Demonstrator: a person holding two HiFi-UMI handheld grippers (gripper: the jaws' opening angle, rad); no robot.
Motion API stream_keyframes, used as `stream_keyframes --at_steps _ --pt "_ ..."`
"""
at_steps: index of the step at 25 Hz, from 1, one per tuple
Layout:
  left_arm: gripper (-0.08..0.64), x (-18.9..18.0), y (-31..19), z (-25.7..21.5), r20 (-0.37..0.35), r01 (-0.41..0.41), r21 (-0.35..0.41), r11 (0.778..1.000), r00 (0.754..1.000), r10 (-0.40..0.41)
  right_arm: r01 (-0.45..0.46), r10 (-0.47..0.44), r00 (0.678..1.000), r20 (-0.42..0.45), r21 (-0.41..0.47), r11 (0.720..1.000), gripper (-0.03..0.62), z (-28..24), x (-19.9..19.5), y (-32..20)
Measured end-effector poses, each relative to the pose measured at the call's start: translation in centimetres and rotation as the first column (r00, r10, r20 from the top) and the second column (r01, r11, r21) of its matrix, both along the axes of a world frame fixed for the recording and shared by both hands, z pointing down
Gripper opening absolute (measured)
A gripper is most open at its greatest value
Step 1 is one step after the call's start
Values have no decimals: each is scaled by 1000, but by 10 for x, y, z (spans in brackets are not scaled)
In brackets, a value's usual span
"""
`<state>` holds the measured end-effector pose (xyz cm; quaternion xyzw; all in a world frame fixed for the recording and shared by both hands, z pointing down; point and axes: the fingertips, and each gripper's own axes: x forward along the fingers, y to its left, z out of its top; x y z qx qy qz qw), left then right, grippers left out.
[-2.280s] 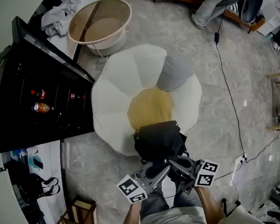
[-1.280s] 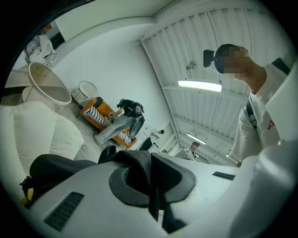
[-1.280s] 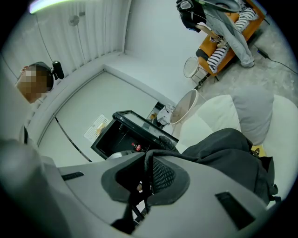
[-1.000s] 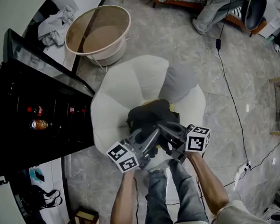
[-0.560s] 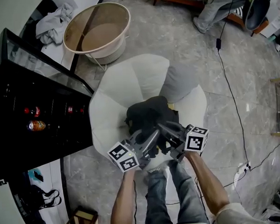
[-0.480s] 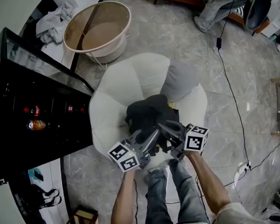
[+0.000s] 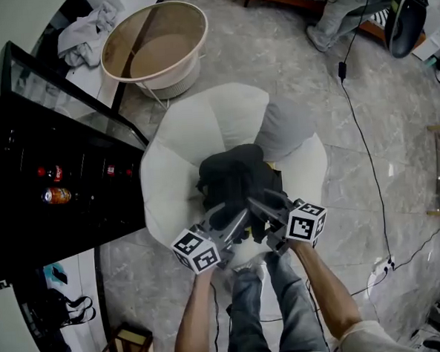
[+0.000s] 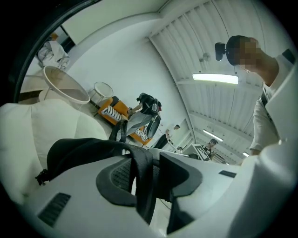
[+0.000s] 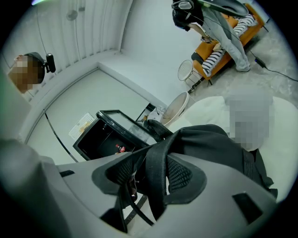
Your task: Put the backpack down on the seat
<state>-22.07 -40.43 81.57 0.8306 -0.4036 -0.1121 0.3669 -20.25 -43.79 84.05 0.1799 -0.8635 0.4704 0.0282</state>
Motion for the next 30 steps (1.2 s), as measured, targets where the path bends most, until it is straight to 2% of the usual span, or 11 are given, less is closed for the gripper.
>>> stream_keyframes --at_steps 2,6,9,14,18,21,22,23,26,28,30 --pt "223 -6 1 7 14 13 -20 1000 1000 -13 -11 11 1000 -2 23 1000 257 2 2 -2" --pt "279 -24 4 22 60 74 -53 996 996 -71 -80 82 996 -42 56 995 308 9 14 -10" --pt "279 -35 5 23 68 111 -51 993 992 -107 -93 95 994 -47 40 995 314 13 24 -8" --pt "278 -33 2 17 63 105 -33 994 993 -103 -89 92 995 -41 53 995 313 10 22 -7" --pt "278 -28 4 14 70 100 -31 994 993 -98 -78 82 996 -37 102 992 313 2 17 -5" --pt "276 -21 10 14 110 95 -38 995 990 -90 -35 45 997 -67 146 989 309 -6 18 2" --pt "275 -19 11 13 124 93 -38 995 988 -88 -22 36 996 -86 166 986 282 -10 19 5" --pt "261 -18 12 11 137 94 -36 995 987 -88 -13 33 994 -105 185 983 215 -13 20 6" --pt "142 -18 13 -1 171 107 -15 994 980 -103 -18 45 991 -127 210 978 79 -24 26 6" --pt "52 -19 16 -11 180 117 -5 993 977 -114 -35 63 991 -122 216 976 37 -35 29 7" --pt "38 -18 19 -21 179 114 -3 993 978 -112 -49 74 992 -103 226 973 28 -50 31 9"
